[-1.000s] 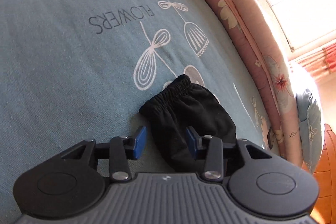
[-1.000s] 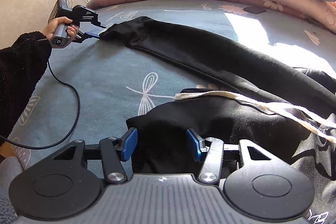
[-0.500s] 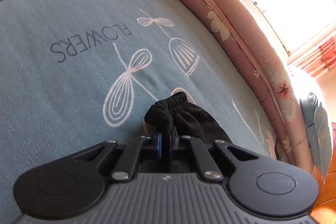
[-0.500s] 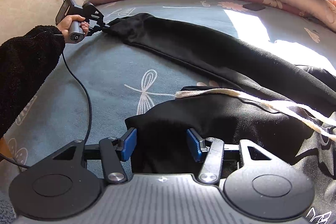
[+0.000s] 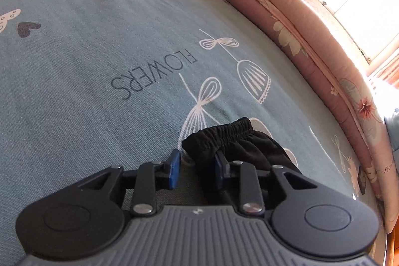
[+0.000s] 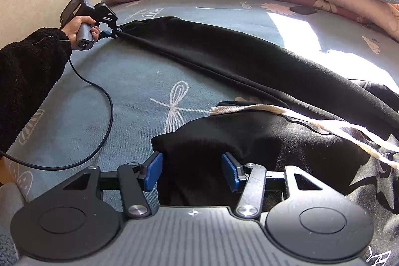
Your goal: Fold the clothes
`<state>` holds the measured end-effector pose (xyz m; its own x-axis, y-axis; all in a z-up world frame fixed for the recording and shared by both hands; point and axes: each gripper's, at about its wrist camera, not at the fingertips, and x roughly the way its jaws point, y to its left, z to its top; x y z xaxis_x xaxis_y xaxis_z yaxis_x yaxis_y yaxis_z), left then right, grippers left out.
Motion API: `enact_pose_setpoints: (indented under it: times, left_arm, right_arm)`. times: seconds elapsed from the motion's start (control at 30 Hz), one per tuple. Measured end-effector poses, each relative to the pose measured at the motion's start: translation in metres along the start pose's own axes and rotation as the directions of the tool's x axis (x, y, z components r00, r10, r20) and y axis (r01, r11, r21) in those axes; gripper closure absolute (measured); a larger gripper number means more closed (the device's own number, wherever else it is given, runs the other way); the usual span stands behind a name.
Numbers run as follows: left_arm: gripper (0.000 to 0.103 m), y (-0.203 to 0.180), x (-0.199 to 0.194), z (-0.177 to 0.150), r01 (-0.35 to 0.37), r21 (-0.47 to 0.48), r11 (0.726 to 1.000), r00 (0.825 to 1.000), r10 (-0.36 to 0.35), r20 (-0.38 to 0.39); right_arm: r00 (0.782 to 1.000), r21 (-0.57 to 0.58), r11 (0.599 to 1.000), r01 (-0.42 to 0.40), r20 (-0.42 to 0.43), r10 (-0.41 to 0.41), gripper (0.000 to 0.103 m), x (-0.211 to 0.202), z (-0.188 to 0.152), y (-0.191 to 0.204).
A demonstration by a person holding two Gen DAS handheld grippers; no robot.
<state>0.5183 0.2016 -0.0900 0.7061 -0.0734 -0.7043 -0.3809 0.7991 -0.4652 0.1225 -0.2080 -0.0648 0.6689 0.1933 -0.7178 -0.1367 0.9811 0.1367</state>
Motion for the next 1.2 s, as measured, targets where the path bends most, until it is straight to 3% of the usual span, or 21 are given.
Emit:
enact_pose_setpoints:
  times: [0.17, 0.3, 0.4, 0.6, 0.8, 0.97, 1.07, 1.2]
  left_arm:
    - [0.058, -0.014, -0.043, 0.01, -0.037, 0.043, 0.998, 0.998, 0.035, 0.047]
    - [0.05, -0.045, -0.082, -0.001, -0.06, 0.194, 0.979, 0.998, 0.054, 0.035]
    - [0.043, -0.072, -0.117, -0.021, -0.031, 0.317, 0.948, 1.0, 0.031, 0.007]
    - [0.03, -0.119, -0.192, -0.088, 0.11, 0.537, 0.836, 0.994, -0.081, -0.078]
    - [0.024, -0.138, -0.25, -0.184, 0.192, 0.728, 0.658, 0.981, -0.144, -0.129]
    - [0.023, -0.136, -0.271, -0.258, 0.242, 0.807, 0.539, 0.97, -0.15, -0.19]
    - [0.023, -0.135, -0.276, -0.293, 0.252, 0.826, 0.504, 0.968, -0.137, -0.211]
    - [0.023, -0.135, -0.275, -0.317, 0.285, 0.816, 0.503, 0.959, -0.149, -0.242]
  right_arm:
    - [0.999, 0.002, 1.0, 0.002, 0.035, -0.002, 0.046, -0.018, -0.001, 0.003]
    - [0.997, -0.004, 1.0, 0.006, 0.074, -0.006, 0.046, -0.043, -0.005, 0.008]
    - [0.995, 0.003, 1.0, 0.018, 0.103, -0.018, 0.046, -0.063, -0.009, 0.009]
    - [0.985, 0.022, 0.998, 0.062, 0.162, -0.064, 0.045, -0.108, -0.026, 0.006]
    - [0.976, 0.06, 0.992, 0.107, 0.184, -0.116, 0.044, -0.137, -0.052, -0.002]
    - [0.973, 0.09, 0.987, 0.131, 0.181, -0.145, 0.044, -0.154, -0.076, -0.007]
    - [0.972, 0.099, 0.987, 0.126, 0.187, -0.143, 0.044, -0.162, -0.086, -0.007]
    - [0.969, 0.112, 0.986, 0.126, 0.198, -0.146, 0.044, -0.172, -0.093, -0.008]
